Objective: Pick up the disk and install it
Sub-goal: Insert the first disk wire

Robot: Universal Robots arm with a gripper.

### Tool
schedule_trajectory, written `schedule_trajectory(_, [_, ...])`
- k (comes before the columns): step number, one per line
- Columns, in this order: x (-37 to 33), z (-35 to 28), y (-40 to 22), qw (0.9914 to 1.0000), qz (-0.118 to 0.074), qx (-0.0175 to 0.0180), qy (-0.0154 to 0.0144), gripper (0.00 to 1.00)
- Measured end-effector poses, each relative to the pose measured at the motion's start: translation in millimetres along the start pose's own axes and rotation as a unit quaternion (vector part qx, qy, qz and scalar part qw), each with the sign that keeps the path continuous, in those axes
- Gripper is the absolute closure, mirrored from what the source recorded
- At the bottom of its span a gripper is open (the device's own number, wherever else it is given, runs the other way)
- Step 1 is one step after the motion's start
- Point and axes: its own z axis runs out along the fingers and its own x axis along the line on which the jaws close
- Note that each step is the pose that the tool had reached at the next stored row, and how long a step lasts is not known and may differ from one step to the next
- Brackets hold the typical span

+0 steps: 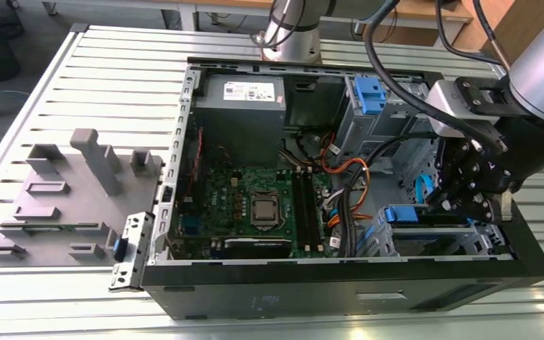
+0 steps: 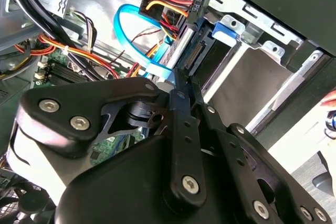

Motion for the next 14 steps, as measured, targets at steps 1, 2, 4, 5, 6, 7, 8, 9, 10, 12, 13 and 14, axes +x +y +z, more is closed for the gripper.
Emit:
schedule_trajectory(1, [0.0, 0.4, 0.0, 1.0, 0.0, 0.0001, 0.0, 0.84])
schedule_trajectory(2, [0.0, 0.7, 0.0, 1.0, 0.0, 0.0001, 0.0, 0.84])
schedule_trajectory(4, [0.1, 0.8, 0.0, 1.0, 0.0, 0.0002, 0.0001, 0.84])
schedule_trajectory(5, [0.1, 0.9, 0.0, 1.0, 0.0, 0.0002, 0.0001, 0.84])
schedule_trajectory(6, [0.0, 1.1, 0.0, 1.0, 0.0, 0.0002, -0.0001, 0.84])
schedule_trajectory(7, [0.0, 1.3, 0.0, 1.0, 0.0, 0.0002, 0.0, 0.84])
schedule_trajectory(8, [0.0, 1.7, 0.0, 1.0, 0.0, 0.0003, 0.0, 0.84])
schedule_trajectory(9, [0.0, 1.9, 0.0, 1.0, 0.0, 0.0003, 0.0001, 0.84])
schedule_trajectory(10, [0.1, 2.1, 0.1, 1.0, 0.0, 0.0004, 0.0002, 0.84])
schedule_trajectory(12, [0.1, 2.3, 0.1, 1.0, 0.0, 0.0003, 0.0003, 0.84])
schedule_trajectory(13, [0.1, 2.4, 0.1, 1.0, 0.0, 0.0004, 0.0002, 0.84])
schedule_trajectory(14, [0.1, 2.5, 0.1, 1.0, 0.0, 0.0004, 0.0002, 0.84])
